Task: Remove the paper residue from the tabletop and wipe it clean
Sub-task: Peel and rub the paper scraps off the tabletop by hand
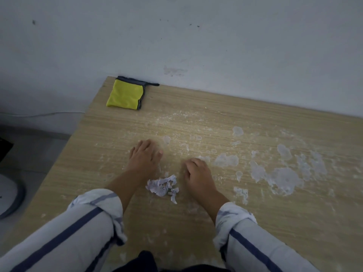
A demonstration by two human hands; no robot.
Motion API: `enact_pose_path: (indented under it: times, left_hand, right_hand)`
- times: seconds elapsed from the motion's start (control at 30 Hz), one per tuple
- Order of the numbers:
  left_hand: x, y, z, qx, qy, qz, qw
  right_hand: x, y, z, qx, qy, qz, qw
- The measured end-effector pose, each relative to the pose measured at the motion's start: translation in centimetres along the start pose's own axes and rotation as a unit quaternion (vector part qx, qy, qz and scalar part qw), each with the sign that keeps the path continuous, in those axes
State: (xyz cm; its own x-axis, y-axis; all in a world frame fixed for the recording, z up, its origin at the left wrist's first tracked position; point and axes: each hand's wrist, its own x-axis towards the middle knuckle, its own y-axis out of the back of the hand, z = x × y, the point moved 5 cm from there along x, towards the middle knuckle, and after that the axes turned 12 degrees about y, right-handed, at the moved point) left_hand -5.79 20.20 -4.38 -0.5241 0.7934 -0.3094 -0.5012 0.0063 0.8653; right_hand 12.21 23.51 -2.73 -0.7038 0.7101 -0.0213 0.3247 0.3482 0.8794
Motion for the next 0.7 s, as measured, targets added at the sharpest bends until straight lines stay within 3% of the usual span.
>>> enact_pose_path:
  times: [0.3,0.57,0.7]
  left_hand:
    - [3.2,0.1,-0.2,0.032,0.014,0.053,0.998]
    - [3.8,-0.3,0.0,0.072,0.009,0.072,0.995]
    - [3.7,-0.1,0.1,0.073,0.007,0.072,0.995]
  right_hand:
    - [7.8,0.2,-0.2,-0.025,0.034,-0.028,0.999]
    - [13.3,0.1,0.6,-0.066,-0.05,-0.056,0.995]
    - [12.9,-0.7,0.6,-0.051,-0.029,-0.024,0.998]
